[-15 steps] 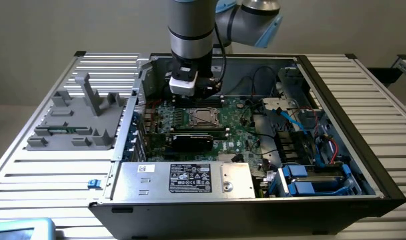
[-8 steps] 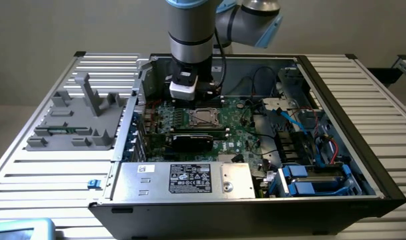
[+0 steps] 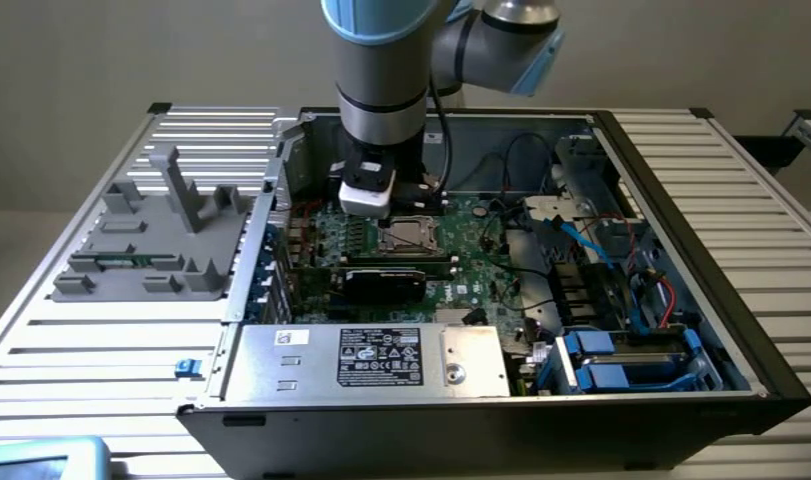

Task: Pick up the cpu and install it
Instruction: 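Install the second cpu locking lever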

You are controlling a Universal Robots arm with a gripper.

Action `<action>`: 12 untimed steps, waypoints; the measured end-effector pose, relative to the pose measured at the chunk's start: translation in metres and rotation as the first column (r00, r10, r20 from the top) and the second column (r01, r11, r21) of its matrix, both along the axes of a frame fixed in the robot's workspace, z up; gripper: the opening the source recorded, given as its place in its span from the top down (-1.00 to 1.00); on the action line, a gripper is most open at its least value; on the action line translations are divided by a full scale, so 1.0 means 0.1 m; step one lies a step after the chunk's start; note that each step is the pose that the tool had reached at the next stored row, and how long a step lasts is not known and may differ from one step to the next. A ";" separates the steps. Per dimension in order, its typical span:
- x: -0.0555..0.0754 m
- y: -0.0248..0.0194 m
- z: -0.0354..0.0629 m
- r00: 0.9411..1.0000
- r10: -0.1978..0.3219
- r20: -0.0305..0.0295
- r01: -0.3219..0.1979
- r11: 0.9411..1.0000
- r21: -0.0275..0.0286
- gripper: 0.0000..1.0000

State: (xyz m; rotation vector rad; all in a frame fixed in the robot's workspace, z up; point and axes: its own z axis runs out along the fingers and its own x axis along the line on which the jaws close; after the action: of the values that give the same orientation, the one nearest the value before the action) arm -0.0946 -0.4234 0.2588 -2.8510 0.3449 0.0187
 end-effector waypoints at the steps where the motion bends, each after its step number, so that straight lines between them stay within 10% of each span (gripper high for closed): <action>1: 0.00 -0.006 -0.014 1.000 0.001 0.000 -0.001 1.000 0.003 0.77; 12: 0.00 -0.051 -0.146 1.000 0.009 -0.001 -0.009 0.999 0.033 0.77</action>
State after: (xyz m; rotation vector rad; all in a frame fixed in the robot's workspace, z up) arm -0.0949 -0.4286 0.2442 -2.8196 0.3295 0.0269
